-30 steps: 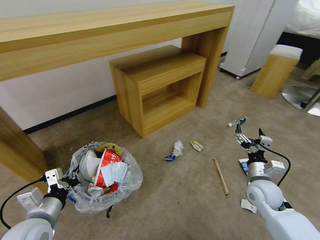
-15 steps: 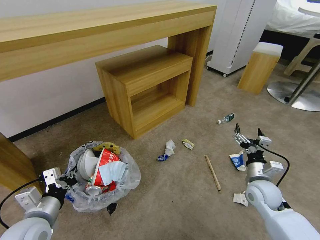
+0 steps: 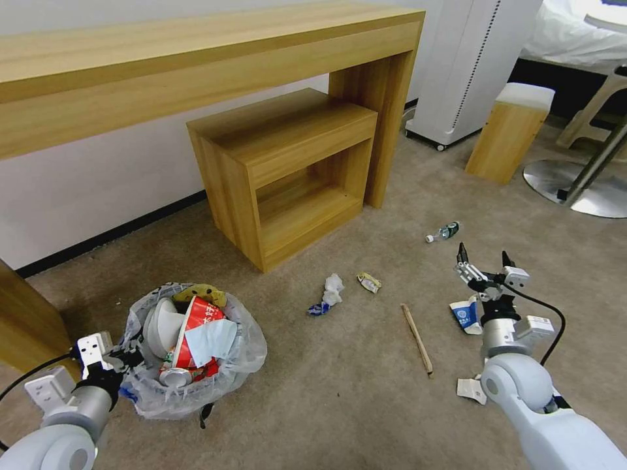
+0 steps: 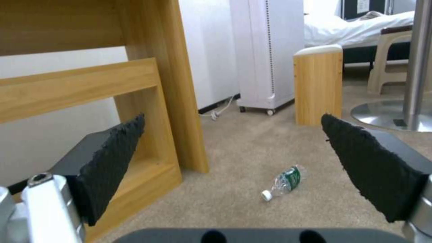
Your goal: Pick up the trash bin and place the garbage on the floor into it.
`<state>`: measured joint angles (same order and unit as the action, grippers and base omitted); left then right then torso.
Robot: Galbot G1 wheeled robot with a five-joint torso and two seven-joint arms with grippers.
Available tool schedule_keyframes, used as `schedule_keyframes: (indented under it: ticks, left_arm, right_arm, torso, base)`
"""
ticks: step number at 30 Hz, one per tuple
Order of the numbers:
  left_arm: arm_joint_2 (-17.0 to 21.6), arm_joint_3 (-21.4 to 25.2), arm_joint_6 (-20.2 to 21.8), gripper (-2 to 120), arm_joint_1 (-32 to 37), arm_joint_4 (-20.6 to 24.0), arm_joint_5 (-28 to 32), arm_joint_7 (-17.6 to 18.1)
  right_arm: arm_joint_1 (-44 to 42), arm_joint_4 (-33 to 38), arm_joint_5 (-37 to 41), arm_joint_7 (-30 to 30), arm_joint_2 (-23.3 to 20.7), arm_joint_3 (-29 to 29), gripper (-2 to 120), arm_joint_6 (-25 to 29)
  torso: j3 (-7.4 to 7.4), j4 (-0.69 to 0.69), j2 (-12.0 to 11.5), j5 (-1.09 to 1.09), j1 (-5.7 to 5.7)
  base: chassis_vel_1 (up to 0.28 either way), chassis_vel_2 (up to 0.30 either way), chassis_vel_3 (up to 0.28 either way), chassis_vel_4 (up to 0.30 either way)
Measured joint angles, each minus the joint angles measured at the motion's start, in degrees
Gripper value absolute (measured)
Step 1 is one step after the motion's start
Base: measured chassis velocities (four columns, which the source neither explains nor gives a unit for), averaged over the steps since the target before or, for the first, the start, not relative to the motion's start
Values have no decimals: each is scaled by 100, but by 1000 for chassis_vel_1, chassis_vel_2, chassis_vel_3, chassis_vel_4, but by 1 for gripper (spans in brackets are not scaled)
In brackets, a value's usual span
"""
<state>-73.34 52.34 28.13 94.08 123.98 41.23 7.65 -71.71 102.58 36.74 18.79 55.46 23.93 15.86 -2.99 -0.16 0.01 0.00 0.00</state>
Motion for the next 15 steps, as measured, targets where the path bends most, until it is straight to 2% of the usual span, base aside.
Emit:
schedule_keyframes:
  ticks: [7,15]
  left_arm:
    - [1,3,-8,1,-8,-10,8,-5]
    - [-5,0,-50,1,-19,-30,12,-15]
  right_arm:
    - [-4,-15,0,-18,1,-7,100,3]
    - [29,-62,-8,-29,0,-23,100,23]
  torso:
    - [0,0,0,0,0]
    - [-1,0,0,0,0]
  base:
    - [-31,29,32,-40]
    - [-122,107,117,-114]
